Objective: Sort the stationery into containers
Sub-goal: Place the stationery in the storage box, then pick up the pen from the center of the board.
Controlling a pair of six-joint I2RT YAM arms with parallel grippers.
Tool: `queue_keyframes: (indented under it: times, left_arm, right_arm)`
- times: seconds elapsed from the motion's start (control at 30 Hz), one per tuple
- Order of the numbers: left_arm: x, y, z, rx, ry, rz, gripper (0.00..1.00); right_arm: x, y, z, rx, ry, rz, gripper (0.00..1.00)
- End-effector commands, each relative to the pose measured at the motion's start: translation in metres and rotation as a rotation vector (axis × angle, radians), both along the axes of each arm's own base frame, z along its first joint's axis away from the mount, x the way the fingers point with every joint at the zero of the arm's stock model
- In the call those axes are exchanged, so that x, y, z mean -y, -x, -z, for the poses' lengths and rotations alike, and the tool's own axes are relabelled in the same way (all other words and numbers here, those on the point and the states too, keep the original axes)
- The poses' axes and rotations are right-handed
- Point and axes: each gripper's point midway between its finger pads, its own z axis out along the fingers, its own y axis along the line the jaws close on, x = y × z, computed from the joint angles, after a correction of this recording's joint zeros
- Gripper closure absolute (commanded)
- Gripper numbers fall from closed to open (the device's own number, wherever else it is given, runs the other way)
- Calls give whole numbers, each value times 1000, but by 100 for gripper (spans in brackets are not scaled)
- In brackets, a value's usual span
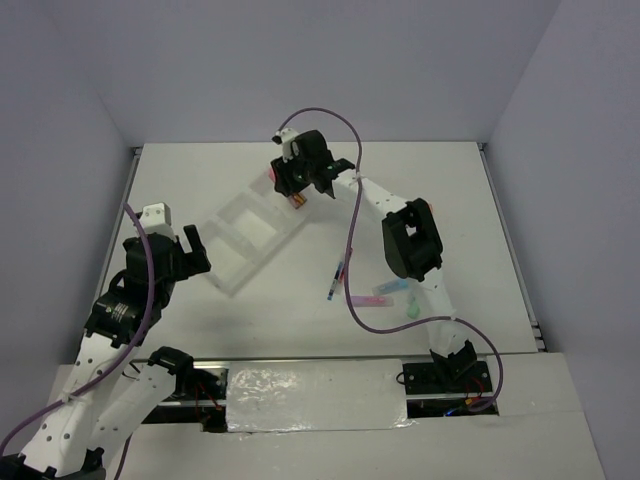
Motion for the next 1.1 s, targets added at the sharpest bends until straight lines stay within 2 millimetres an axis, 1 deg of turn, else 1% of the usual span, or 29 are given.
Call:
queue_keyframes:
  times: [0.0, 0.03, 0.07, 0.13, 0.17, 0.2, 0.23, 0.27, 0.33, 0.37, 0.4, 0.43, 0.47, 0.5, 0.53, 0.57, 0.6, 0.63, 0.67, 0.7, 0.73, 0.77, 0.8, 0.83, 0.87, 0.9, 0.93, 1.03, 1.07]
  left_arm:
    - [4, -6, -18, 70, 10, 29, 1]
    - [4, -6, -18, 70, 10, 32, 1]
    - [5, -6, -18, 72, 12, 36, 1]
    - [5, -6, -19, 75, 13, 38, 1]
    - [5, -6, -18, 75, 13, 38, 1]
    - [5, -6, -19, 77, 14, 40, 1]
    - [6, -6, -19, 76, 14, 40, 1]
    - [5, -6, -18, 76, 14, 40, 1]
    - [6, -6, -18, 74, 13, 42, 1]
    - [6, -6, -18, 74, 13, 43, 1]
    - [6, -6, -18, 73, 12, 42, 1]
    - [5, -6, -18, 70, 11, 38, 1]
    - [5, -6, -18, 70, 10, 34, 1]
    - [4, -6, -19, 72, 10, 29, 1]
    - [3, -6, -18, 69, 8, 26, 1]
    - [3, -5, -19, 74, 8, 25, 1]
    - [3, -5, -19, 76, 8, 29, 1]
    - [3, -6, -19, 76, 9, 28, 1]
    - [4, -6, -19, 73, 8, 30, 1]
    - [4, -6, -18, 71, 8, 31, 1]
    - [4, -7, -18, 68, 8, 33, 1]
    - [4, -7, -16, 61, 5, 32, 1]
    - [5, -7, -16, 61, 7, 32, 1]
    - [5, -7, -16, 61, 8, 30, 1]
    - [5, -8, -15, 58, 5, 34, 1]
    - [5, -7, -16, 59, 4, 34, 1]
    - [6, -8, -15, 57, 7, 37, 1]
    - [6, -8, -15, 57, 7, 37, 1]
    - [6, -8, -15, 56, 6, 37, 1]
  right_arm:
    - [-21, -15, -79, 159, -141, -22, 60]
    - [-20, -14, -77, 152, -143, -17, 56]
    - [-21, -13, -77, 153, -148, -17, 44]
    - [-21, -13, -76, 147, -151, -11, 27]
    - [-21, -13, -77, 142, -149, -8, 6]
    - [-20, -14, -79, 140, -150, -4, 0]
    - [-19, -14, -80, 136, -149, 2, 0]
    - [-19, -11, -91, 144, -158, 4, 0]
    - [-12, -11, -103, 156, -156, 40, 0]
    - [-4, -6, -122, 177, -156, 64, 0]
    - [15, -12, -132, 177, -156, 203, 0]
    - [30, -11, -140, 178, -150, 296, 0]
    - [49, 1, -121, 92, -114, 424, 0]
    - [84, 7, -147, 127, -107, 599, 0]
    - [97, 19, -142, 88, -95, 651, 0]
    - [110, 41, -107, -19, -57, 715, 0]
    - [123, 56, -117, -36, -88, 762, 0]
    - [129, 66, -108, -62, -102, 783, 0]
    - [138, 92, -82, -114, -90, 778, 0]
    - [140, 103, -69, -126, -93, 779, 0]
    - [150, 112, -55, -133, -83, 818, 3]
    - [159, 130, -23, -182, -60, 853, 5]
    - [162, 138, -18, -192, -67, 861, 14]
    - [173, 151, 3, -217, -20, 893, 19]
    - [176, 157, 11, -236, -21, 918, 24]
    - [173, 163, 17, -240, -9, 909, 34]
    - [176, 169, 29, -255, 16, 917, 37]
    - [176, 179, 45, -291, 45, 929, 39]
    - [176, 182, 53, -302, 60, 934, 42]
